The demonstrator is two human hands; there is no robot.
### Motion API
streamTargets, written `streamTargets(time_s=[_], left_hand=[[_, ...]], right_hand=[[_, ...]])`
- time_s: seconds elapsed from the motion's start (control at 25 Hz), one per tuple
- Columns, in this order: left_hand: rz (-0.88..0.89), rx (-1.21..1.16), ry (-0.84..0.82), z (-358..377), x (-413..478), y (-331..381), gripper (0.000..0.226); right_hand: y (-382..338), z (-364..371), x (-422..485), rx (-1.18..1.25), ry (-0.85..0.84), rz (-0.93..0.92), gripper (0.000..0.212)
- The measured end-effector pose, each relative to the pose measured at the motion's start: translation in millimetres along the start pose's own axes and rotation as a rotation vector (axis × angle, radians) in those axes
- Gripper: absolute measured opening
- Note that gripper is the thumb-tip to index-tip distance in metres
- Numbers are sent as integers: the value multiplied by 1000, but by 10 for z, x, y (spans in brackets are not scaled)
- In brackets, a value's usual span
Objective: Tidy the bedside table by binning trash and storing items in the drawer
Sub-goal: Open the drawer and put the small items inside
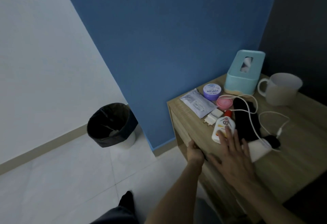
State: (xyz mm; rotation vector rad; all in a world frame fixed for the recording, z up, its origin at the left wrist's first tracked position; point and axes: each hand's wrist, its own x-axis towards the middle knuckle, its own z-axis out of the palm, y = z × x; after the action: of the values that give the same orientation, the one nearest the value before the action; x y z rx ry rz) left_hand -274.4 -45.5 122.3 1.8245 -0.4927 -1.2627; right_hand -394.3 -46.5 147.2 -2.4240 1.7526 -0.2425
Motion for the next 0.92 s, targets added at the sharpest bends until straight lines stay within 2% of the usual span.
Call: streamTargets(time_s=[0.2, 0.6, 0.92], left_hand=[[24, 92, -1, 33, 158, -165, 44], [151, 194, -14, -193, -50, -122, 95], [177, 200, 12, -615, -111, -276, 97]], right_hand=[[45, 59, 42, -21, 47, -39, 93], [73, 127, 16, 13, 142, -53, 95], [17, 102, 12, -7, 145, -54, 96]])
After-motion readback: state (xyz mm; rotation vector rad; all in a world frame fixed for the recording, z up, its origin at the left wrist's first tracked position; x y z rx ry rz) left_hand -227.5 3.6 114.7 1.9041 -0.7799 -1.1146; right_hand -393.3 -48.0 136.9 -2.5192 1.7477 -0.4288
